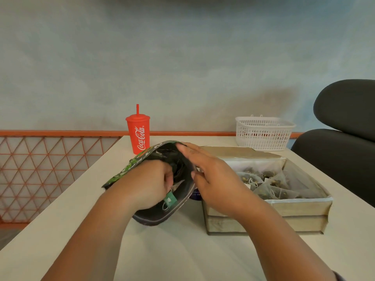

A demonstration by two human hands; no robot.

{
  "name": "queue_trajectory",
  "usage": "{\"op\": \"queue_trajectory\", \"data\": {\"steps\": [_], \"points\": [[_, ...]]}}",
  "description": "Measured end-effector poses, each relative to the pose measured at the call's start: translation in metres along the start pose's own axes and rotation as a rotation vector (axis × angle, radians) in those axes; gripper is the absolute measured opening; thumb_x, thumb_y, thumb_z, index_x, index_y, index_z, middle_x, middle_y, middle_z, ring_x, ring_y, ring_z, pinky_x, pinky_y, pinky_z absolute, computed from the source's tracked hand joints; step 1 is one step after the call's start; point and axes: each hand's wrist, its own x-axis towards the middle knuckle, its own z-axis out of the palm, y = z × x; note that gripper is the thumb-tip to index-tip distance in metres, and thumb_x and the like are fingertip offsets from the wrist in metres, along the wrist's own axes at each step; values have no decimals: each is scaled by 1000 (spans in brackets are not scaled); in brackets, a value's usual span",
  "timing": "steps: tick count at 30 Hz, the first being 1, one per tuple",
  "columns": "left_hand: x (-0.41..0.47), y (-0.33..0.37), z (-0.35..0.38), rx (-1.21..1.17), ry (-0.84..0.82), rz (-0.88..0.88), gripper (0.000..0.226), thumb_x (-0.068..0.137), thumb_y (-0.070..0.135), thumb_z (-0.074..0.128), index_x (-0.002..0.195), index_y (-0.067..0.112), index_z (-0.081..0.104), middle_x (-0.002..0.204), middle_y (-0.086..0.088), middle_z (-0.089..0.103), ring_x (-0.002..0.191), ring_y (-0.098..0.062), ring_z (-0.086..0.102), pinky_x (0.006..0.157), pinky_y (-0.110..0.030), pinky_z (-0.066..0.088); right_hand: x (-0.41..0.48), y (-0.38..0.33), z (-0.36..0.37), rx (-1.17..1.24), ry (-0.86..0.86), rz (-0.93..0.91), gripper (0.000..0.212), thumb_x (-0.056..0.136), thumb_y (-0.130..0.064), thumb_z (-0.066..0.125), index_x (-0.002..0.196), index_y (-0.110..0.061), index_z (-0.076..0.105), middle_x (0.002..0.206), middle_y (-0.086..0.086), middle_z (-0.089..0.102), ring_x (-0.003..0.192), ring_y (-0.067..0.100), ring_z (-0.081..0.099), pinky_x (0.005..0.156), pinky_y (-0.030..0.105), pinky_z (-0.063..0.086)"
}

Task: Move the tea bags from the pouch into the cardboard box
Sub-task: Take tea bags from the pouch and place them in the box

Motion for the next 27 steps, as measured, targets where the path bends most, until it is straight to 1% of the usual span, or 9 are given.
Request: {"op": "queue_trajectory", "data": {"steps": [2, 4, 7, 9, 12, 16, 21, 23, 27], "points": [[-9, 6, -12, -63, 37, 54, 23, 87, 16, 55, 69, 30, 53, 73, 10, 59, 72, -6, 55, 65, -20, 43, 0, 0, 0, 16, 6, 5, 61, 89, 8, 42, 141, -24, 37, 143, -13, 37, 114, -17, 25, 89, -10, 15], [-17, 10, -22, -131, 45, 85, 18, 86, 19, 60, 72, 29, 57, 70, 10, 63, 67, -5, 60, 61, -17, 43, -1, -1, 0, 7, -20, 31, 59, 90, 4, 43, 141, -27, 37, 142, -13, 39, 122, -6, 32, 94, -4, 23], [-28, 15, -35, -289, 44, 99, 15, 84, 18, 64, 71, 26, 61, 66, 12, 67, 58, 0, 63, 50, -11, 43, -2, 0, 1, -25, -83, 69, 53, 91, -3, 45, 138, -27, 41, 141, -11, 42, 126, 7, 39, 104, 21, 37], [-34, 16, -41, -386, 46, 125, 16, 82, 17, 66, 69, 25, 62, 66, 13, 66, 57, 1, 62, 49, -11, 44, -3, -1, -1, -48, -127, 78, 43, 90, -5, 47, 128, -24, 53, 133, -7, 50, 119, 9, 45, 101, 30, 41], [-37, 18, -45, -430, 76, 180, 17, 80, 18, 67, 66, 26, 63, 63, 12, 65, 57, 2, 58, 54, -12, 39, -3, -1, -2, -48, -167, 84, 24, 88, -7, 50, 106, -13, 65, 109, -2, 59, 98, 12, 52, 87, 32, 45], [-35, 20, -41, -427, 143, 178, 16, 80, 21, 67, 66, 26, 63, 60, 14, 61, 58, 4, 56, 54, -12, 37, -2, -1, -5, 165, -115, 126, 19, 86, -12, 59, 101, -19, 68, 102, -3, 66, 96, 13, 60, 90, 39, 48], [-29, 19, -36, -536, 254, 206, 16, 79, 19, 68, 72, 33, 64, 57, 9, 54, 55, -3, 49, 59, -24, 42, -6, -7, -19, 409, -79, 120, 18, 85, -7, 61, 98, -19, 67, 88, -4, 68, 81, 11, 63, 80, 29, 51], [-26, 19, -33, -559, 288, 199, 17, 79, 19, 68, 74, 34, 63, 58, 12, 53, 56, -2, 47, 59, -26, 42, -6, -8, -22, 431, -30, 111, 15, 86, -5, 60, 91, -16, 67, 81, -3, 65, 73, 10, 59, 71, 27, 50], [-23, 21, -30, -579, 373, 179, 20, 78, 15, 70, 74, 33, 63, 68, 12, 55, 58, 0, 49, 61, -19, 42, -6, -7, -33, 396, 72, 137, 16, 86, -9, 62, 79, -23, 68, 83, 9, 63, 72, 18, 57, 71, 39, 53]]}}
